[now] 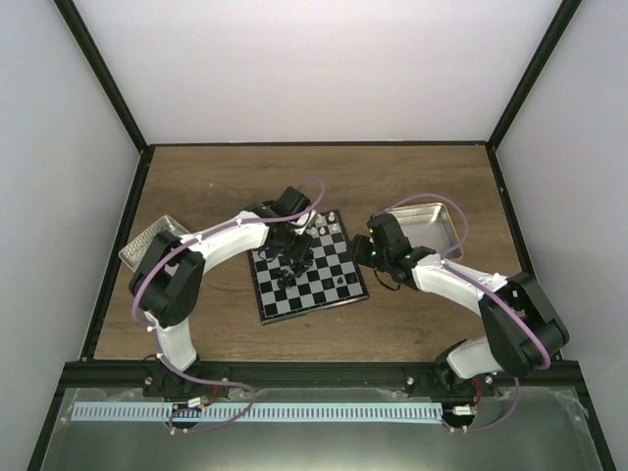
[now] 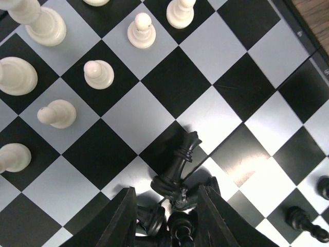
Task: Set up the chess pieces on the board
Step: Pick up the chess piece from the chessboard.
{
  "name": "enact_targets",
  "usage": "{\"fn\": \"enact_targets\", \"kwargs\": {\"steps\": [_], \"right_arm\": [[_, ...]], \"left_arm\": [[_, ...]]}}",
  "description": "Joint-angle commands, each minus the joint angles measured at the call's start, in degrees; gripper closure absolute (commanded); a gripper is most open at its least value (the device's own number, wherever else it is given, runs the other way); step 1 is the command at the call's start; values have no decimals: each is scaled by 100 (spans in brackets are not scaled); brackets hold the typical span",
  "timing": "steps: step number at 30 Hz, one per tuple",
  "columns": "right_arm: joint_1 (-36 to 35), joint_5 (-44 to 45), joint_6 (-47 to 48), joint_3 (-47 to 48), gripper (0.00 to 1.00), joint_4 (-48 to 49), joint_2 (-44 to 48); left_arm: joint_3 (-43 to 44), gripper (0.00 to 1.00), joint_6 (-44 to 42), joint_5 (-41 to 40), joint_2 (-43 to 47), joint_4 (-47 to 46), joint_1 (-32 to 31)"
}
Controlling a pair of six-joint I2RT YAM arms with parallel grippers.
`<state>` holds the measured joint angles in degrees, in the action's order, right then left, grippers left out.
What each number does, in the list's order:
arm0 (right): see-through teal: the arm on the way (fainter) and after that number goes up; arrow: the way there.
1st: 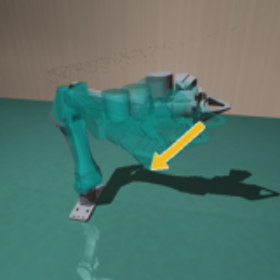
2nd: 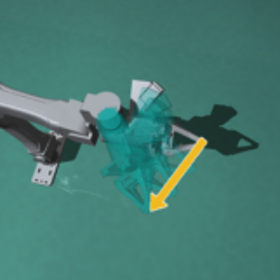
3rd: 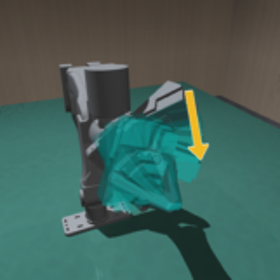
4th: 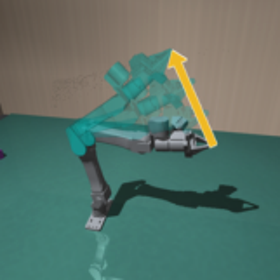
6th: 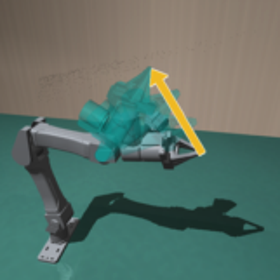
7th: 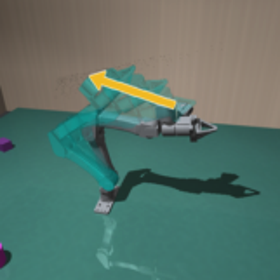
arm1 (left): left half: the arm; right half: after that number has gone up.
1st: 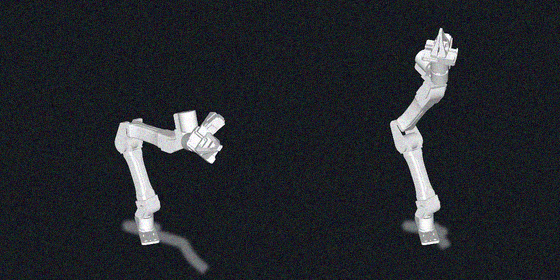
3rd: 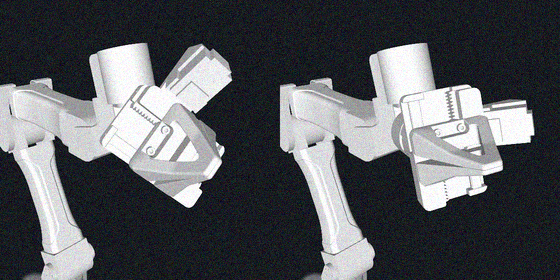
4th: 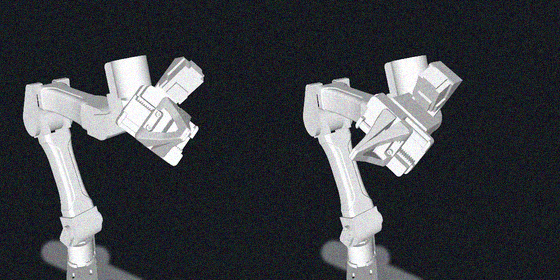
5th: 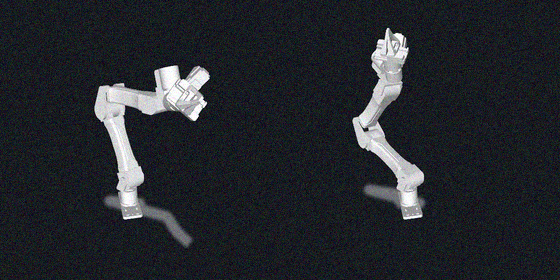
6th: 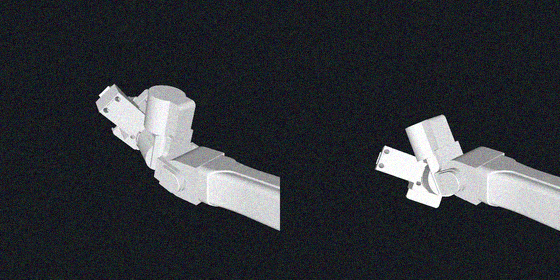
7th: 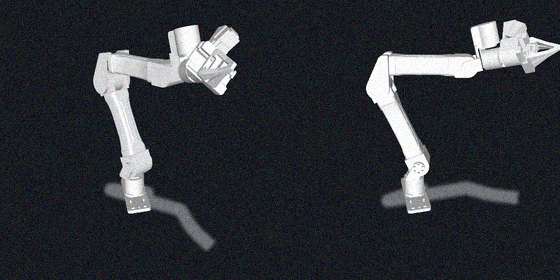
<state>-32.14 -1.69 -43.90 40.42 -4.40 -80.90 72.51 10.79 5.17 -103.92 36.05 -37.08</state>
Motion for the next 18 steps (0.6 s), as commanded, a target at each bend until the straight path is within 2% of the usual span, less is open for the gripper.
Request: {"fn": "enact_targets", "kwargs": {"steps": [1,9,18], "right_arm": [[70,-70,169,-59,53,219,145],[73,-157,134,-107,53,311,162],[75,-140,119,-154,53,287,241]], "left_arm": [[305,66,-441,-211,-265,458,-62],[843,66,-679,-443,-719,827,-84],[856,69,-841,-324,-885,897,-102]]}}
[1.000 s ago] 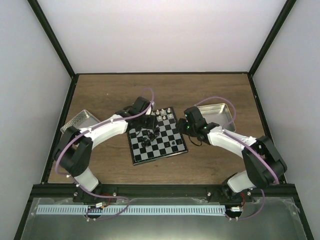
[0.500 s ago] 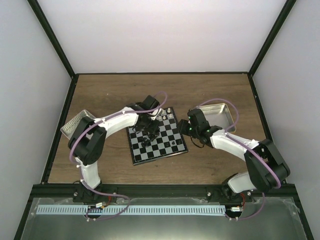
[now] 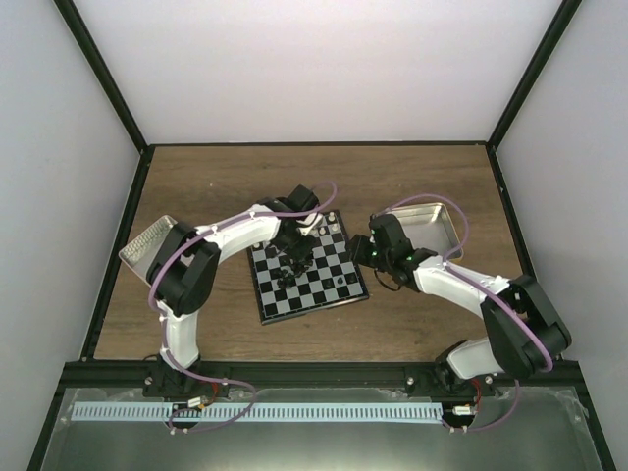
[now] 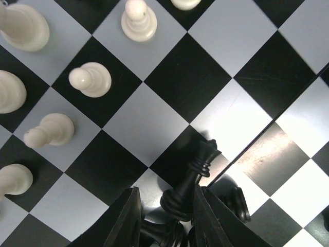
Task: Set up the chess pieces on the board
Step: Pick up the chess piece from the chessboard.
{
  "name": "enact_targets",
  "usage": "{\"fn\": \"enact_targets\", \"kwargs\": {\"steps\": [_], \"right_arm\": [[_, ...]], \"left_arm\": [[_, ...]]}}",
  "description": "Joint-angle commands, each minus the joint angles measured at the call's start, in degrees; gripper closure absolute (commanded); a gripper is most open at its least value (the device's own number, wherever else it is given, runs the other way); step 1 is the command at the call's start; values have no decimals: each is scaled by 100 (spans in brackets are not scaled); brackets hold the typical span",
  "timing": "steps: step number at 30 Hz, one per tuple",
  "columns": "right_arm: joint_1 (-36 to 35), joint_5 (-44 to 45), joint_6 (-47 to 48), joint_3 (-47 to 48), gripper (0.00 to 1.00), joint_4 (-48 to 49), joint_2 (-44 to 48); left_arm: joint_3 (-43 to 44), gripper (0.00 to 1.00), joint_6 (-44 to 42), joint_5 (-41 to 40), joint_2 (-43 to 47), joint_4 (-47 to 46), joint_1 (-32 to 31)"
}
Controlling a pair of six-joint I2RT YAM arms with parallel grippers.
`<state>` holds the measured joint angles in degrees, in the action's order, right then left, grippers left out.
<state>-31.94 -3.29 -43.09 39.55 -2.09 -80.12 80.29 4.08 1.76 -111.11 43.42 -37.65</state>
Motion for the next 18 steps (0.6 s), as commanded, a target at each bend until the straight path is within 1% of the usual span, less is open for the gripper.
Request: {"fn": "enact_targets", "kwargs": {"steps": [1,7,13,18], "right_arm": [[52,22,38,-69,53,59,164],[56,-8,20,-88,53,72,163],[56,12,24,-116,53,68,210],[49,14,37,-108,53,77,226]], "left_arm": [[81,69,-197,21,-181,189,-61],[98,67,-249,39,-244,162,-85],[172,70,-254,57,-375,145,-85],[172,79,-227,47,-425,107,-87]]}}
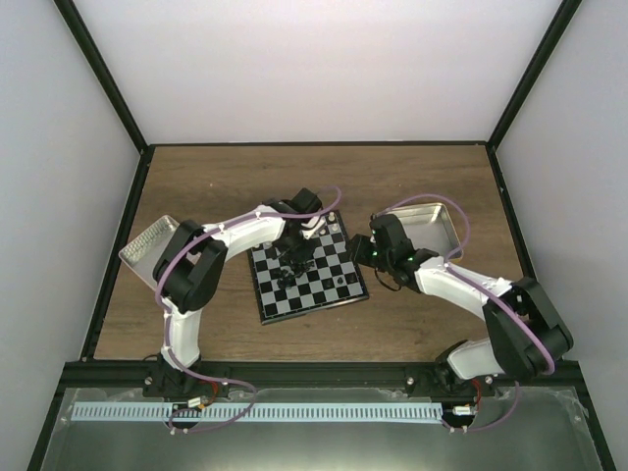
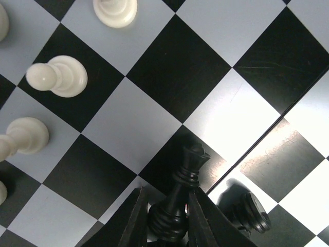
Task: Set up the chess pieces on the board
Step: Pick up the chess piece from the chessboard.
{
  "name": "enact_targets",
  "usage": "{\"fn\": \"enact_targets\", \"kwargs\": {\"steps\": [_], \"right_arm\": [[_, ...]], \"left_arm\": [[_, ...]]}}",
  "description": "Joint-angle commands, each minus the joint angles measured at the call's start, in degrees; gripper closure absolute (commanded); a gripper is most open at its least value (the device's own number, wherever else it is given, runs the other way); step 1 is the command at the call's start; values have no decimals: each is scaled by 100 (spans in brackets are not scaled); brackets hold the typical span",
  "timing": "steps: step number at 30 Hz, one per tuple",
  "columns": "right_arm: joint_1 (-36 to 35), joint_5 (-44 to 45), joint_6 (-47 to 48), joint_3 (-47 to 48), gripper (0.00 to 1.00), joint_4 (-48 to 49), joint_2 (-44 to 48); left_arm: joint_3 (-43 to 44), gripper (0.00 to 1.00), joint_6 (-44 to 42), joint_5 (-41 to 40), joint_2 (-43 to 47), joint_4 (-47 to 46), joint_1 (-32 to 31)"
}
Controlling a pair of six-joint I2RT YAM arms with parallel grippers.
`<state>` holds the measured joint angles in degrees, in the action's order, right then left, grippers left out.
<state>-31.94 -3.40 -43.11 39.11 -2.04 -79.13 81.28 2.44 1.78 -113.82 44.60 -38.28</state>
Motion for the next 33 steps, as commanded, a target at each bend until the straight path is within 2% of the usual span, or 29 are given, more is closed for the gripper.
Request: {"fn": "enact_targets", "kwargs": {"steps": [1,5,12,15,20,25,33], "right_arm": [[56,20,40,-62,53,73,122],[52,-159,206,-42,53,165,154],[57,-1355,1634,125,53,731,439],[151,-1623,1600,89,51,788,689],[521,-2642,1354,-88,48,1009,1050],[540,-3289,1501,94,43,819,1435],[534,-3547,1673,758,38,-226,1594]], "left_arm": [[73,81,-60,61,-146,-16,-22],[4,85,-145,378,-31,-43,-21],[-139,85,-118,627,414,-283,-26],[-281,85,-48,865,734,-491,-16],[-832,85,-46,1533,1577,-1108,-21],[-1331,85,-178,2155,2247,-1631,-21],[-1803,84,-311,2854,2866,-2184,-21]]}}
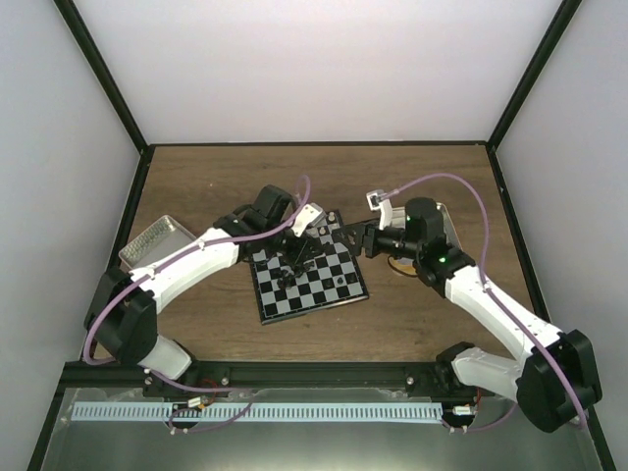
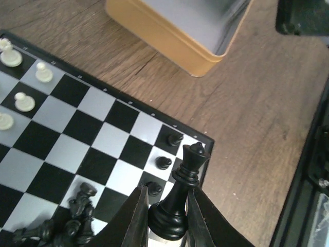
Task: Set up the chess pieces on the board
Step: Pick up the chess piece from the chessboard, then place the chess piece on the chessboard.
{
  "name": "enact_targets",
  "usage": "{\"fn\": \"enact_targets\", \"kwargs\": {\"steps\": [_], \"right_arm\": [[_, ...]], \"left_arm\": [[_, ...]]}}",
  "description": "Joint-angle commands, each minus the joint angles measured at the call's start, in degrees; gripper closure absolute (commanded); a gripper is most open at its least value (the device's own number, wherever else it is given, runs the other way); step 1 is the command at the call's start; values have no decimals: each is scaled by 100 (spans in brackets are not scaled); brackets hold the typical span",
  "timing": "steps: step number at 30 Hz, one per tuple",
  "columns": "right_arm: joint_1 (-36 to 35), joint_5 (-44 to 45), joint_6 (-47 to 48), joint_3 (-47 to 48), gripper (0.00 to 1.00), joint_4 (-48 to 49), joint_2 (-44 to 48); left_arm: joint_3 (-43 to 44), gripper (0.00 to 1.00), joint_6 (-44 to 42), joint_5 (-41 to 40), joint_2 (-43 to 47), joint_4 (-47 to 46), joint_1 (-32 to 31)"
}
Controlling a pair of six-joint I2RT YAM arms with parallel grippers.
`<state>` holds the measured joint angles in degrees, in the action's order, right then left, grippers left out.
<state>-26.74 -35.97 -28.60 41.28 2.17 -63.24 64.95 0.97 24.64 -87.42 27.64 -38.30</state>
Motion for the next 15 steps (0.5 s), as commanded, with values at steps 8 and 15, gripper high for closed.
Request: {"fn": "enact_targets", "kwargs": {"steps": [8,15], "right_arm": [[11,-361,583,1040,41,-1587,-486],[-2,-774,514,1105,48,-1684,-926]], "left_arm": [[-397,84,-236,845,434,-810,-19],[-479,83,-231,893,498,-897,-19]]}}
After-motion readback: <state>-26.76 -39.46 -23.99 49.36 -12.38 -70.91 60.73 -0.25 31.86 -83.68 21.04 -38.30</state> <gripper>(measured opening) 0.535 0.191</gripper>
